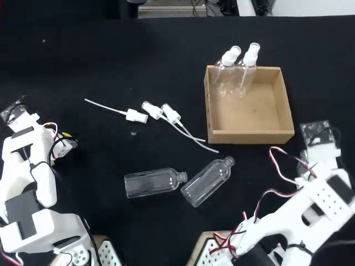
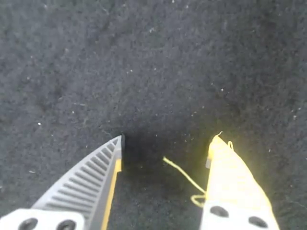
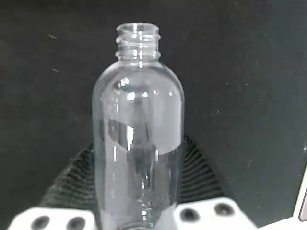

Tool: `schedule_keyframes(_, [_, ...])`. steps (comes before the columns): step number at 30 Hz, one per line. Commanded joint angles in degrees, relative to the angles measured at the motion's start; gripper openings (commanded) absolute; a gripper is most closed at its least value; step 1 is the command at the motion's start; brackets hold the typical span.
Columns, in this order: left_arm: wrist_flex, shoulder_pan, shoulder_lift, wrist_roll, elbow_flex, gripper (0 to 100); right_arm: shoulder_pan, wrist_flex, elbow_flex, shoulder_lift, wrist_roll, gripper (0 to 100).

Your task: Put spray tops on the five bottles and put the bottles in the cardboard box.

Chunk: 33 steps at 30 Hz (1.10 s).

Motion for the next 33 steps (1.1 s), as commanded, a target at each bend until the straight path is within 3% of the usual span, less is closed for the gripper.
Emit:
schedule_keyframes(1, [-0.79,1.10,-0.35,0.18,0.13,28,1.49,-2.99,2.24,-0.22,2.46,1.2])
schedule_keyframes(5, [-0.79,1.01,-0.35,0.18,0.22,28,1.41,-2.90,3.91,-0.22,2.55,2.8])
schedule_keyframes(11, [-0.79,1.01,-0.35,0.18,0.22,28,1.41,3.78,3.47,-0.13,2.55,21.1])
schedule_keyframes(20, [-0.70,0.84,-0.26,0.18,0.22,28,-1.85,7.03,-0.04,-0.22,-0.26,21.9])
schedule_keyframes(28, [-0.70,1.10,-0.26,0.18,0.22,28,-2.29,21.36,-12.00,-0.13,-0.26,22.1])
schedule_keyframes(33, [-0.70,1.01,-0.26,0.18,0.22,28,-2.29,22.33,-12.97,-0.04,2.11,32.2])
